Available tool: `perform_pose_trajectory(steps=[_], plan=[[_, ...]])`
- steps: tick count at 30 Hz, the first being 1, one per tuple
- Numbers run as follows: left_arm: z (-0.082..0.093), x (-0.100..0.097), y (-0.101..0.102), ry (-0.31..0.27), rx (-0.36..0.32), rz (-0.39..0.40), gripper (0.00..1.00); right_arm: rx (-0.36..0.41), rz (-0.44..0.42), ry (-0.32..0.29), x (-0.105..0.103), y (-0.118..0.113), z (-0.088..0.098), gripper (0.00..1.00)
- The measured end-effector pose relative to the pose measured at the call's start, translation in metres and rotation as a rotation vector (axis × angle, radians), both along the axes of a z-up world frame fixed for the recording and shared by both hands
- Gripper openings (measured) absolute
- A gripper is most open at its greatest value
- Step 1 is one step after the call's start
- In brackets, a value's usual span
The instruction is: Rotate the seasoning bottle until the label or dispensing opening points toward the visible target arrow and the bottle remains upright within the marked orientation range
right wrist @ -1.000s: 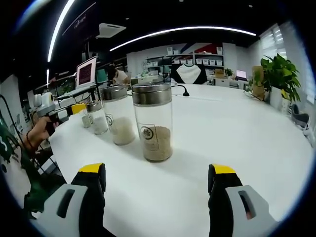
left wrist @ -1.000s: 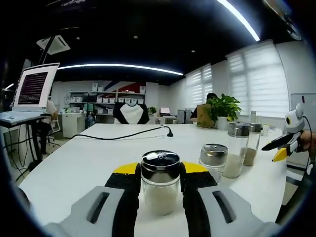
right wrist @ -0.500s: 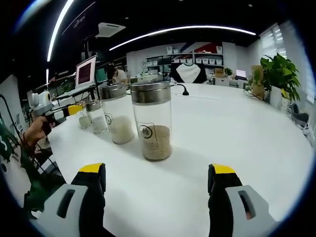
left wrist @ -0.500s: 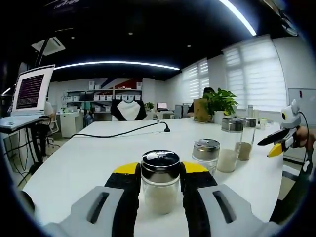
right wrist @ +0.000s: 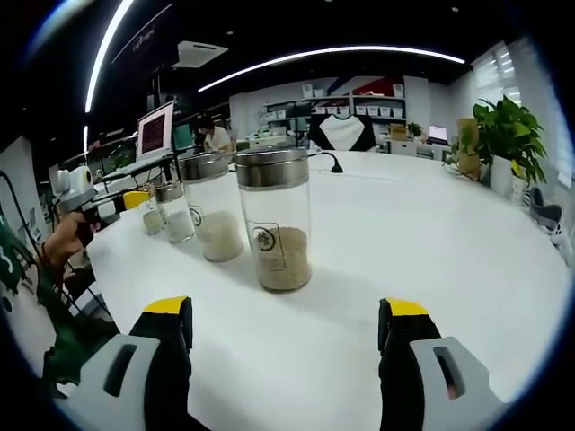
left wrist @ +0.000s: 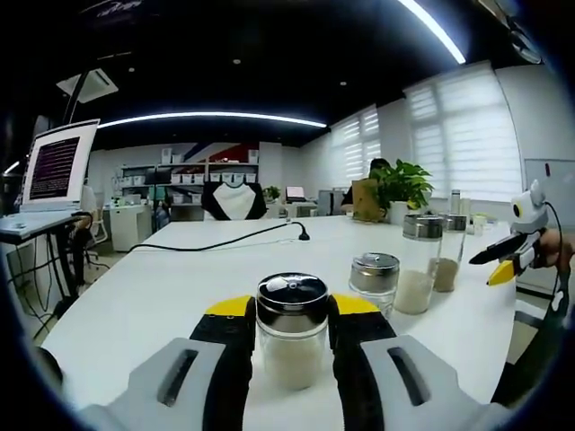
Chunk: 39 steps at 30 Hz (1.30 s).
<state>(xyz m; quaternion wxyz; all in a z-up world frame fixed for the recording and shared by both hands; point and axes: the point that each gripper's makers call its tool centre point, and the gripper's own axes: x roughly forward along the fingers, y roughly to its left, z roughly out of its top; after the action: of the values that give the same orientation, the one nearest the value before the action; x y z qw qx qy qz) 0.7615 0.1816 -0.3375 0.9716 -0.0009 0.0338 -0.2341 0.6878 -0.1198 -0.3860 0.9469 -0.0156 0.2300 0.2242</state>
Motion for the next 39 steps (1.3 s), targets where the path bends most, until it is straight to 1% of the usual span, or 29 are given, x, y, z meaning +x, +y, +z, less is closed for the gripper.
perform_pose_trajectory(steps=[1,3,4,9,11,12,13,14,15,17,18,19,20,21,24,25,26,29,31,33,34,36,38,39], plan=[[0.001,0.000,0.000,-0.009,0.001,-0.004,0.37,-0.001,0.000,0.001,0.000,0.000,0.000,0.87],[0.007,0.000,0.000,-0.038,0.007,0.001,0.49,-0.004,0.000,0.000,0.000,0.000,0.000,0.87],[0.009,0.000,-0.001,-0.046,0.009,-0.003,0.52,-0.003,0.000,-0.001,0.000,0.000,0.001,0.87],[0.010,0.007,0.003,-0.033,0.013,-0.032,0.50,-0.006,0.002,0.007,-0.001,0.001,-0.002,0.87],[0.014,0.007,0.003,-0.054,0.034,-0.063,0.51,-0.005,-0.001,0.004,-0.001,0.000,0.000,0.87],[0.016,0.005,-0.003,-0.072,0.050,-0.130,0.51,-0.004,-0.004,-0.001,-0.001,-0.001,0.001,0.87],[0.017,0.005,-0.002,-0.071,0.043,-0.140,0.51,-0.005,-0.006,-0.002,-0.001,-0.002,0.001,0.87],[0.016,0.007,0.002,-0.059,0.031,-0.131,0.51,-0.006,-0.008,-0.002,0.000,-0.002,0.001,0.87],[0.013,0.005,-0.001,-0.033,0.023,-0.180,0.51,-0.008,-0.009,0.000,0.000,-0.003,0.001,0.87],[0.013,0.007,0.000,-0.032,0.025,-0.216,0.51,-0.019,-0.007,0.006,-0.001,-0.005,-0.002,0.87],[0.012,0.006,-0.003,-0.026,0.038,-0.256,0.51,-0.023,-0.009,0.009,-0.001,-0.006,-0.002,0.87],[0.011,0.007,-0.001,-0.027,0.050,-0.270,0.51,-0.024,-0.015,0.009,0.000,-0.007,-0.003,0.87],[0.010,0.010,0.001,-0.029,0.049,-0.266,0.51,-0.022,-0.018,0.010,0.000,-0.008,-0.003,0.87],[0.007,0.011,0.001,-0.011,0.048,-0.282,0.52,-0.017,-0.018,0.011,0.000,-0.007,-0.003,0.87],[0.006,0.013,0.000,0.002,0.010,-0.318,0.52,-0.017,-0.012,0.008,-0.001,-0.005,-0.002,0.87],[0.005,0.010,-0.004,0.017,-0.003,-0.368,0.52,-0.017,-0.010,0.006,-0.001,-0.005,-0.002,0.87],[0.004,0.009,-0.006,0.019,0.002,-0.397,0.51,-0.015,-0.004,0.003,-0.001,-0.003,-0.001,0.87],[0.000,0.011,-0.008,0.022,0.039,-0.431,0.52,-0.014,0.008,-0.006,-0.001,0.000,0.001,0.87],[0.003,0.011,-0.009,0.010,0.034,-0.449,0.51,-0.015,0.014,-0.011,-0.001,0.002,0.002,0.87],[0.004,0.008,-0.014,0.010,0.031,-0.500,0.50,-0.014,0.015,-0.007,-0.002,0.003,0.001,0.87],[0.004,0.008,-0.014,0.009,0.032,-0.506,0.50,-0.014,0.015,-0.007,-0.002,0.003,0.001,0.87],[-0.001,0.006,-0.018,0.022,0.056,-0.542,0.50,-0.013,0.013,-0.005,-0.001,0.002,0.000,0.87],[-0.002,0.005,-0.021,0.025,0.042,-0.569,0.49,-0.011,0.011,-0.002,-0.001,0.002,0.000,0.87],[-0.002,0.005,-0.022,0.040,0.024,-0.586,0.48,-0.011,0.009,-0.002,-0.001,0.001,-0.001,0.87]])
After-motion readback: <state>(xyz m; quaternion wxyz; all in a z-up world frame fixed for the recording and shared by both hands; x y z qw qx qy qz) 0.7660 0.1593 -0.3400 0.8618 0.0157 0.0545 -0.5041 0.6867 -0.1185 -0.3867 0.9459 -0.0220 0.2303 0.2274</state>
